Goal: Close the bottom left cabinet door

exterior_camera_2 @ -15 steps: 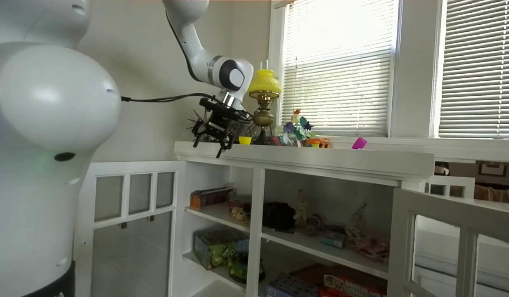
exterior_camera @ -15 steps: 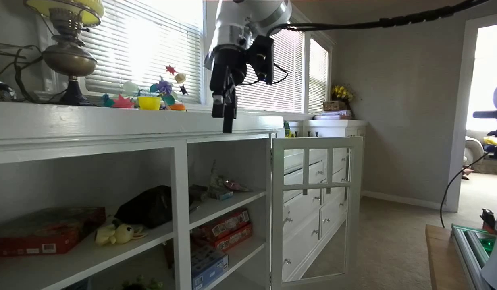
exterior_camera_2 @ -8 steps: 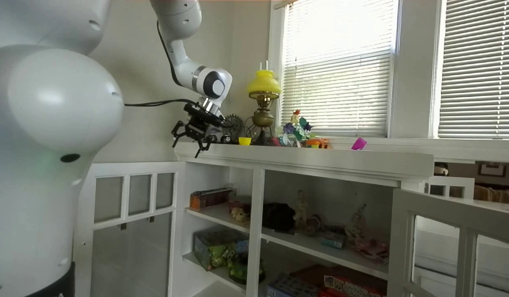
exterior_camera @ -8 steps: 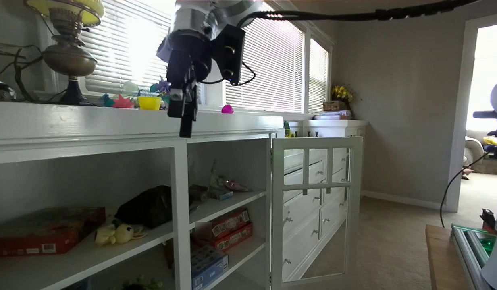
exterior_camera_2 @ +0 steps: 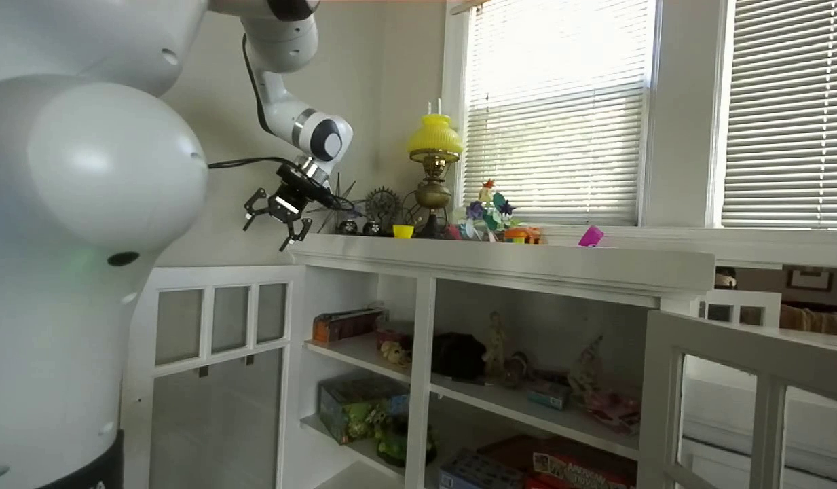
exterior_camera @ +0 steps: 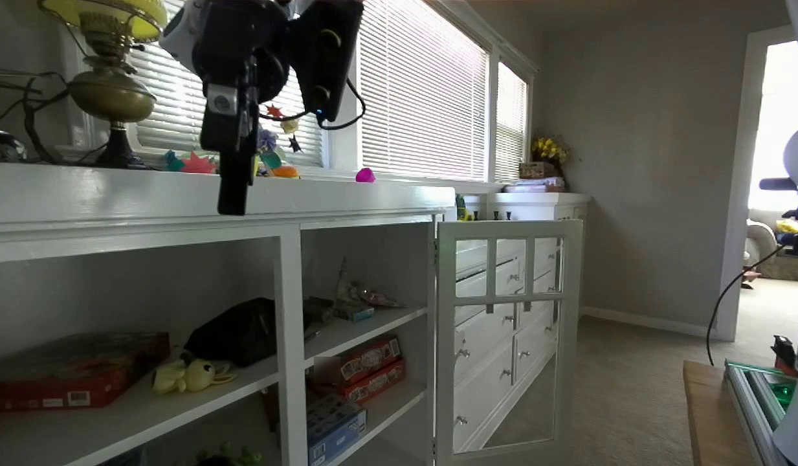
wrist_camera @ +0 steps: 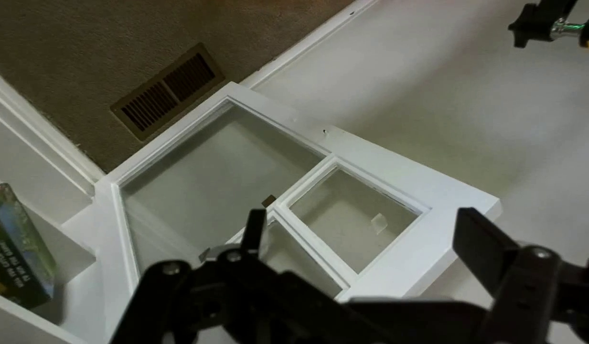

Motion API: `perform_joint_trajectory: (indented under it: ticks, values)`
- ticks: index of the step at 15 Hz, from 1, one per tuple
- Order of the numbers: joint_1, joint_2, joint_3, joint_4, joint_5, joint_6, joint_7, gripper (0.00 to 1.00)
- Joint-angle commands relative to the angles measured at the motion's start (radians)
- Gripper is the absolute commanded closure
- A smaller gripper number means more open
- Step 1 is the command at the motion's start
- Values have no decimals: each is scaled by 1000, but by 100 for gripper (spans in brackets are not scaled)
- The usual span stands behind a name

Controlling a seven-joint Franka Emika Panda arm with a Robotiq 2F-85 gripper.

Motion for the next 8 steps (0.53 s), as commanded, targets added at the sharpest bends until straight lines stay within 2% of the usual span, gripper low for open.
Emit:
perform_joint_trajectory:
  ticks: [1,3,5,8]
  values:
    - [4,5,-3,13,-1,-7,-4,0]
    - [3,-8,-7,9,-30,-44,-16,0]
    - [4,5,2,14,3,-67,-5,0]
    - [13,7,14,4,84,-23,51,0]
